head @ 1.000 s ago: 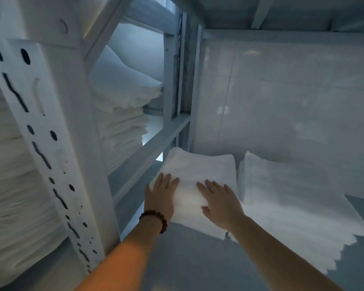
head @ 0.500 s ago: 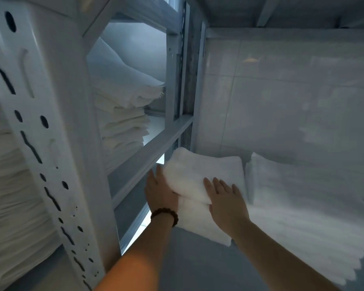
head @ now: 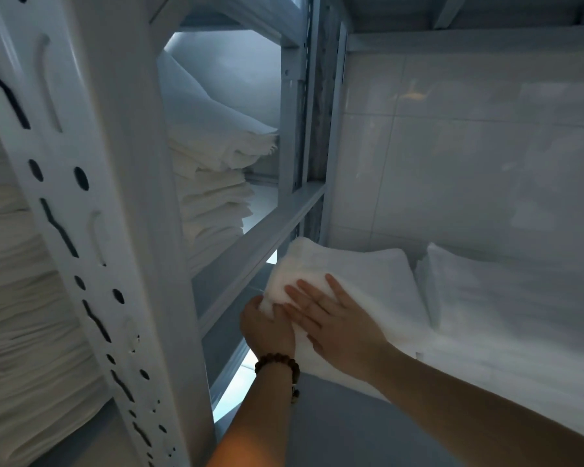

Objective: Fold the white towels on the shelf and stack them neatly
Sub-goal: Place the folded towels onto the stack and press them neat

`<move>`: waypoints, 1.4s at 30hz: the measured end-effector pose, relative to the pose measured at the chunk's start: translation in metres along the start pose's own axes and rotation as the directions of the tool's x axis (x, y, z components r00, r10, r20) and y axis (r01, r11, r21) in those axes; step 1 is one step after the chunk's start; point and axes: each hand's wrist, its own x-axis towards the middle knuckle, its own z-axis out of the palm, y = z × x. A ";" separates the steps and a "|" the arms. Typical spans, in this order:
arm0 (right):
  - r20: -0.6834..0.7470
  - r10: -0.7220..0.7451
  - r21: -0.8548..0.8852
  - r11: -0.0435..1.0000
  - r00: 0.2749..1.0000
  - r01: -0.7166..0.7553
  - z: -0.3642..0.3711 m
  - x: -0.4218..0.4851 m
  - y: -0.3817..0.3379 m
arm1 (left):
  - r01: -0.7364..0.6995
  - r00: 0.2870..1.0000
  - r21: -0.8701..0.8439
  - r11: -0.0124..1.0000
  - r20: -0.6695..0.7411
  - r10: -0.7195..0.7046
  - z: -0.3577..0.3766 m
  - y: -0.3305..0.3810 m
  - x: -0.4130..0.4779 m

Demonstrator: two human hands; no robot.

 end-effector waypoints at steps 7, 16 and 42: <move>-0.052 0.141 0.193 0.973 0.989 -0.128 -0.012 0.000 0.001 | 0.010 0.992 0.075 0.997 -0.123 -0.001 -0.007 -0.001 0.002; -0.048 0.173 0.245 0.957 0.984 -0.156 -0.014 0.005 -0.003 | 0.210 0.967 0.122 0.970 0.117 -0.225 0.009 0.017 -0.002; 0.014 0.094 0.191 0.977 0.995 -0.095 0.014 0.019 -0.005 | 0.060 0.994 0.077 0.995 0.087 -0.066 0.018 0.000 0.031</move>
